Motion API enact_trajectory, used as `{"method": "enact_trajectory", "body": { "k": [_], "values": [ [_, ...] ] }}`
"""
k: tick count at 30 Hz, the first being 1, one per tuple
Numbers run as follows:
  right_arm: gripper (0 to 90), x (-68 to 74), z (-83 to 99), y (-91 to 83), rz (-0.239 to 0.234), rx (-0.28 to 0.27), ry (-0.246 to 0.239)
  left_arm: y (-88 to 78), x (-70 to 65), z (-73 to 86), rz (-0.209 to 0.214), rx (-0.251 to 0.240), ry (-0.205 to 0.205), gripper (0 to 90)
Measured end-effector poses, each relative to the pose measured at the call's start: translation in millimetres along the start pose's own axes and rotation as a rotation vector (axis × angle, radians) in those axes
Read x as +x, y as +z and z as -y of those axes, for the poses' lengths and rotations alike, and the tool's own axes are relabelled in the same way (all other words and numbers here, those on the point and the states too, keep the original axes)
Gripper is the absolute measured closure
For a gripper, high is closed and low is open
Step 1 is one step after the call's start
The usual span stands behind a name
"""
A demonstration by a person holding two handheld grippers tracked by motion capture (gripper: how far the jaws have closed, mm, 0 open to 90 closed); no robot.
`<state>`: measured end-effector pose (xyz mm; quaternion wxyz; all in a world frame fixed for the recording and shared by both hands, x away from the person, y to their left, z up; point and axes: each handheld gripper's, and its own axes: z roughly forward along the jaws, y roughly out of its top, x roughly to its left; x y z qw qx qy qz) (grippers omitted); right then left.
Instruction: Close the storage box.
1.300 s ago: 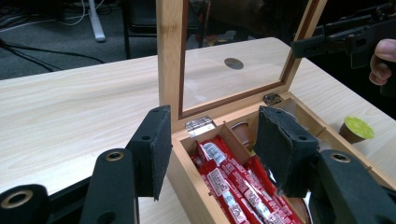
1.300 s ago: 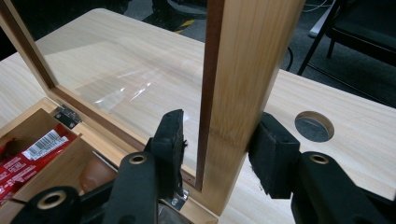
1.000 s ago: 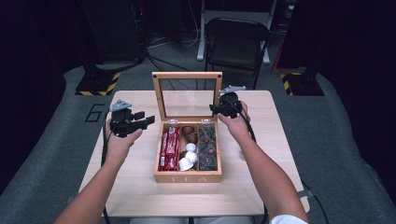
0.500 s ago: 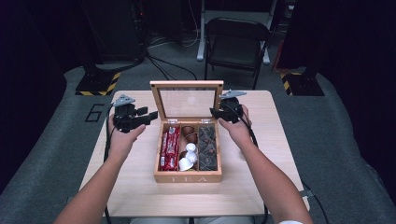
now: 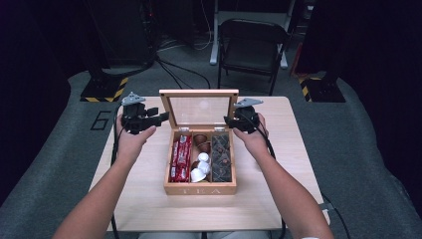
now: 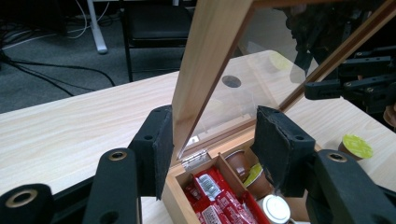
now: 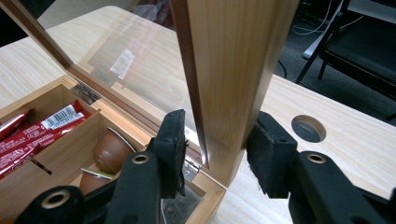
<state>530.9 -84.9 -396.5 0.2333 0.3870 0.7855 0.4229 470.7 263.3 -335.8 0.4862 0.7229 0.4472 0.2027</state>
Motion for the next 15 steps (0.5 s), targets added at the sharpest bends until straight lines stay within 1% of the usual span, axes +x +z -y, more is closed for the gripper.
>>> {"method": "enact_trajectory", "body": {
  "k": [1,3,4,6,8,11,12,15],
  "values": [
    [58.2,0.5,0.0,-0.7,0.000,0.003,0.005,-0.1,-0.1,-0.9,0.002,-0.001,0.002,47.4],
    [58.3,0.1,0.2,-1.4,0.000,-0.002,-0.003,-0.5,-1.7,-3.4,0.003,-0.002,-0.001,47.9],
    [58.3,0.6,0.5,-1.8,-0.004,-0.005,0.005,-0.8,-1.4,-5.2,0.003,0.002,0.011,48.3],
    [58.3,0.5,1.5,-2.8,-0.001,-0.006,-0.004,-1.4,-2.2,-8.1,0.003,-0.003,0.008,49.3],
    [58.2,1.5,2.4,-3.2,-0.003,-0.008,0.001,-0.9,-2.8,-10.9,-0.001,0.002,0.010,50.2],
    [58.1,1.7,3.5,-3.8,-0.002,-0.015,-0.015,-0.8,-4.5,-13.9,-0.002,0.011,0.020,51.2],
    [58.1,2.8,3.9,-4.2,-0.001,-0.014,-0.006,-0.7,-5.4,-14.9,-0.006,0.009,0.030,51.3],
    [57.8,3.0,5.0,-5.2,-0.004,-0.018,-0.020,-1.0,-8.1,-16.9,-0.017,0.003,0.032,51.9]
  ]
}}
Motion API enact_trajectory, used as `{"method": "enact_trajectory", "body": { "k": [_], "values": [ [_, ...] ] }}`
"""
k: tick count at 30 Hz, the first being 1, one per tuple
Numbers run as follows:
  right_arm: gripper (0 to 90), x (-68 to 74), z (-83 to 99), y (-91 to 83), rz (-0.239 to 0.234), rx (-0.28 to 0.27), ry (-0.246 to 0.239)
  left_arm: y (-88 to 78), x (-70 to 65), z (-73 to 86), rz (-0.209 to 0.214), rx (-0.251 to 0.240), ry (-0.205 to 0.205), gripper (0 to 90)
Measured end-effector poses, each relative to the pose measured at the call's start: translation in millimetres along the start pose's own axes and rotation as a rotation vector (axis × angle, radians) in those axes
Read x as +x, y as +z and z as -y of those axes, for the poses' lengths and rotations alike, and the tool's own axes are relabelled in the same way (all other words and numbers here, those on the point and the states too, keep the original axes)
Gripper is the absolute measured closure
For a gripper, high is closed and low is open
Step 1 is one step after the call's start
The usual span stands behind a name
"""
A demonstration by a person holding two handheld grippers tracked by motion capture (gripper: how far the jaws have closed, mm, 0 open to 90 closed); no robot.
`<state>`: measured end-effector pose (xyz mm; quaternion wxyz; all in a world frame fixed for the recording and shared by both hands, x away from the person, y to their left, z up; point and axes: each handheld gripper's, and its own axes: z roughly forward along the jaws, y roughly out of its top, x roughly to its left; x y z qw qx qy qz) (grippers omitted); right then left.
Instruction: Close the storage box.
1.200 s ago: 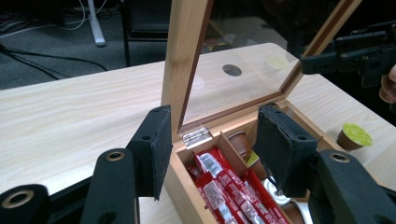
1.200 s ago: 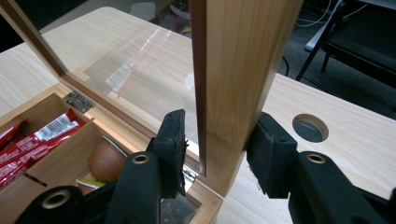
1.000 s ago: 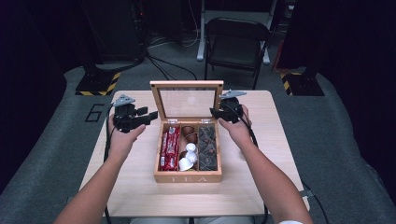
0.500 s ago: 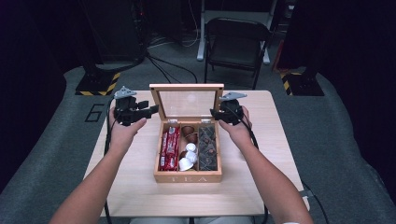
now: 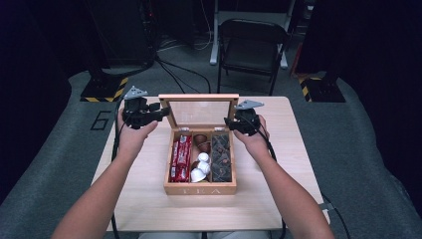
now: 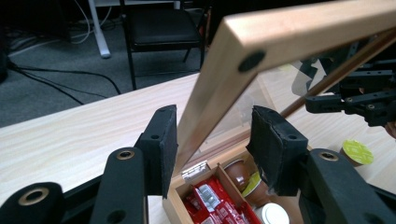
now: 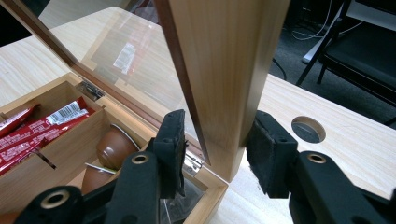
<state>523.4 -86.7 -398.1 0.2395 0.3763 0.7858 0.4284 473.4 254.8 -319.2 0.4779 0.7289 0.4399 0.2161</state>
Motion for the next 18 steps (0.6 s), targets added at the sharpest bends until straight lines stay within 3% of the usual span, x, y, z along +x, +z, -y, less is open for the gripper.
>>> {"method": "enact_trajectory", "body": {
  "k": [6,11,18],
  "values": [
    [57.0,2.4,3.4,-3.0,-0.013,-0.010,0.015,-3.3,-5.7,-2.4,-0.001,-0.006,0.024,59.4],
    [54.6,0.0,5.4,-5.3,-0.031,-0.010,0.034,-6.7,-8.1,0.0,-0.005,-0.006,0.031,60.7],
    [53.0,5.9,11.0,-13.3,-0.017,-0.030,0.049,-12.1,-10.2,8.0,0.012,-0.009,0.042,60.1]
  ]
}}
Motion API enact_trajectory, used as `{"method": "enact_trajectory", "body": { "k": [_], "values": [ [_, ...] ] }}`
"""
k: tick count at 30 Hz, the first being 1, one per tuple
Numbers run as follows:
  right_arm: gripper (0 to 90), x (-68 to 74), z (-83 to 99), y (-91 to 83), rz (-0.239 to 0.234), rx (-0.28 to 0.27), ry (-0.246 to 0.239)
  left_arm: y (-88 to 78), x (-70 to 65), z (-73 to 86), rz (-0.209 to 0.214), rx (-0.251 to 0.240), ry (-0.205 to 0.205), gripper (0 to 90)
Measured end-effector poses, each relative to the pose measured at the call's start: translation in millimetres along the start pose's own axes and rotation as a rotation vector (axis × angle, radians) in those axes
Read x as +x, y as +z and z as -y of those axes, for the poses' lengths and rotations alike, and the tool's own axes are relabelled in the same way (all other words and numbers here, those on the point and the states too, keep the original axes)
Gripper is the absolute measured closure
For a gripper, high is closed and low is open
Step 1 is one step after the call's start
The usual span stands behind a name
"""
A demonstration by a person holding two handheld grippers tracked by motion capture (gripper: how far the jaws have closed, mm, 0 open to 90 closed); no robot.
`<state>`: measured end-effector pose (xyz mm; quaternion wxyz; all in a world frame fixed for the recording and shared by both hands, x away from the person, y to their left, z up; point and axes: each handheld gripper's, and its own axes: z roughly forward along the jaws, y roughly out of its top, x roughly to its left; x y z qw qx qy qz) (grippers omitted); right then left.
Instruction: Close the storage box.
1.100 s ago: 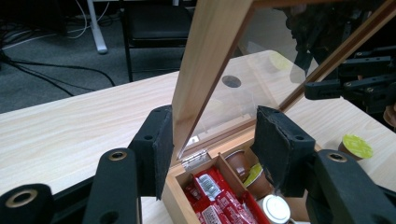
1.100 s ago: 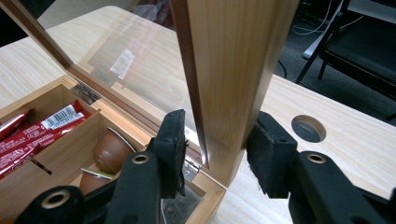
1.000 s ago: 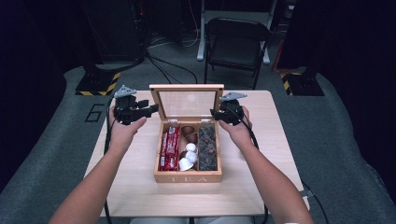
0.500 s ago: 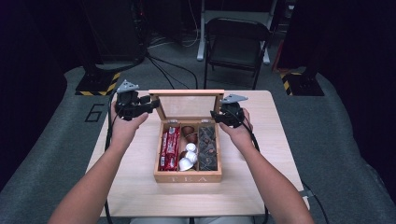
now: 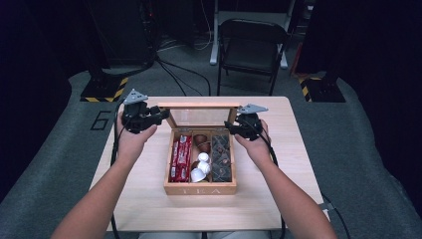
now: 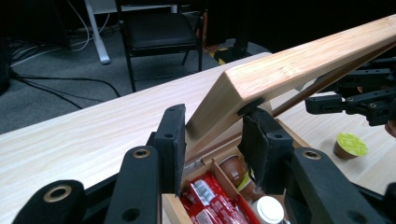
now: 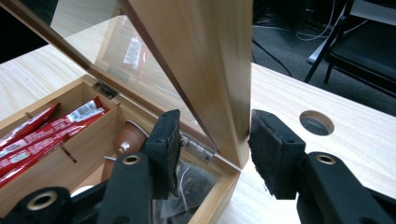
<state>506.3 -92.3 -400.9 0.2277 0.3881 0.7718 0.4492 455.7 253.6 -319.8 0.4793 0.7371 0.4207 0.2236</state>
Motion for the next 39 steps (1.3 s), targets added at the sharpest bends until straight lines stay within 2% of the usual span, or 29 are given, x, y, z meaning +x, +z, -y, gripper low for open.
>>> {"method": "enact_trajectory", "body": {
  "k": [5,13,23,27,34,39],
  "values": [
    [52.4,2.3,4.0,-10.6,-0.020,-0.012,0.032,-4.4,-2.7,7.0,0.013,-0.001,0.007,59.8],
    [50.9,9.5,8.6,-28.1,-0.051,-0.001,0.040,-11.9,-8.2,21.5,0.032,-0.006,0.007,59.2],
    [48.7,21.2,16.2,-50.1,-0.080,-0.021,0.006,-20.9,-16.2,41.8,0.046,-0.006,0.018,59.2],
    [48.1,27.7,20.7,-60.6,-0.094,-0.031,0.010,-24.4,-20.6,51.4,0.045,0.001,0.042,59.0],
    [47.8,37.7,28.8,-75.8,-0.100,-0.043,-0.012,-29.1,-26.1,69.6,0.056,0.008,0.041,58.7],
    [48.2,40.7,34.3,-84.7,-0.111,-0.048,-0.005,-30.7,-27.7,80.1,0.065,0.011,0.034,59.0]
  ]
}}
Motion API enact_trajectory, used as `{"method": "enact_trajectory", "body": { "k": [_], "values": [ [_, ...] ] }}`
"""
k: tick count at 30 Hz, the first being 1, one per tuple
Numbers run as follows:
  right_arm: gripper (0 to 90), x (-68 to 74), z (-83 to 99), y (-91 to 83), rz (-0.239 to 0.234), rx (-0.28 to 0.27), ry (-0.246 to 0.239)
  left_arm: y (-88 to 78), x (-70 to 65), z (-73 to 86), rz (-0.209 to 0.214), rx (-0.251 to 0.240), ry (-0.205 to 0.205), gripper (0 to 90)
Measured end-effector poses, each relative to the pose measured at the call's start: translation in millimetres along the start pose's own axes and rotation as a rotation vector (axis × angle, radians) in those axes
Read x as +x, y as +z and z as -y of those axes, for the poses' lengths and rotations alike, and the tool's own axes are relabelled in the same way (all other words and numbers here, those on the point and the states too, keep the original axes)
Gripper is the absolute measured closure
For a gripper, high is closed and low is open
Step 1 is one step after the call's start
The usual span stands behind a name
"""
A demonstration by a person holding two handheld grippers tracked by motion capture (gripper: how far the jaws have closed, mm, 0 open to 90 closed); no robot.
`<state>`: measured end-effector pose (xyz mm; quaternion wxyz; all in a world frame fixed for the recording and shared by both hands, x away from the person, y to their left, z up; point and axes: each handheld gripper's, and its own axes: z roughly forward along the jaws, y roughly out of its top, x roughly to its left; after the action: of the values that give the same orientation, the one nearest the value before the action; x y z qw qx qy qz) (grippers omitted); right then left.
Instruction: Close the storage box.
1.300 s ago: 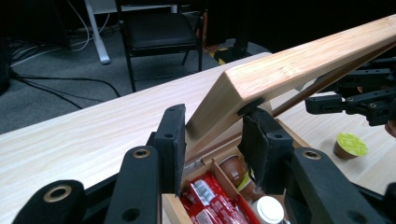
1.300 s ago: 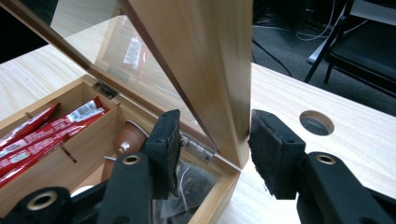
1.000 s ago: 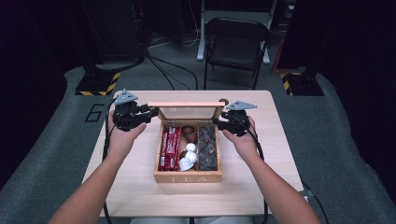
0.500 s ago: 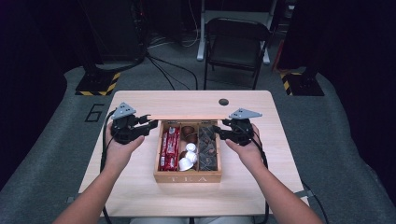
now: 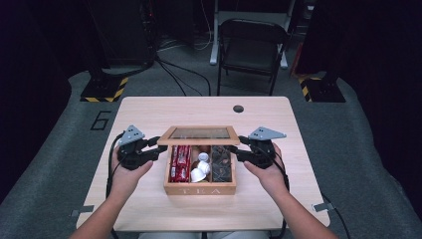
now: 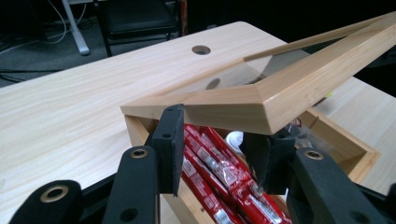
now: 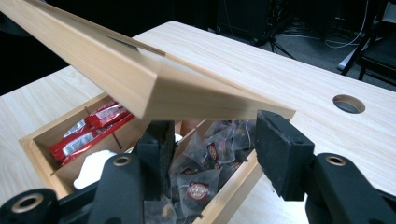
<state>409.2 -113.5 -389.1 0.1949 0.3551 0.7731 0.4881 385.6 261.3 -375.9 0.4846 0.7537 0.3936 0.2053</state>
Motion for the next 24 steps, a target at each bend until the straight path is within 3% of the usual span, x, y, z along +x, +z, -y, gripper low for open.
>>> {"method": "enact_trajectory", "body": {
  "k": [11,19,24],
  "values": [
    [48.0,15.8,18.0,-11.1,-0.024,0.020,-0.029,-1.0,-8.6,24.1,-0.007,0.004,0.006,59.5],
    [48.4,22.5,32.0,-16.1,-0.036,0.015,-0.008,-0.4,-13.3,39.9,-0.005,0.038,0.025,59.6],
    [48.9,26.5,37.1,-18.3,-0.029,0.017,-0.025,0.7,-15.3,48.6,0.000,0.057,0.030,59.8]
  ]
}}
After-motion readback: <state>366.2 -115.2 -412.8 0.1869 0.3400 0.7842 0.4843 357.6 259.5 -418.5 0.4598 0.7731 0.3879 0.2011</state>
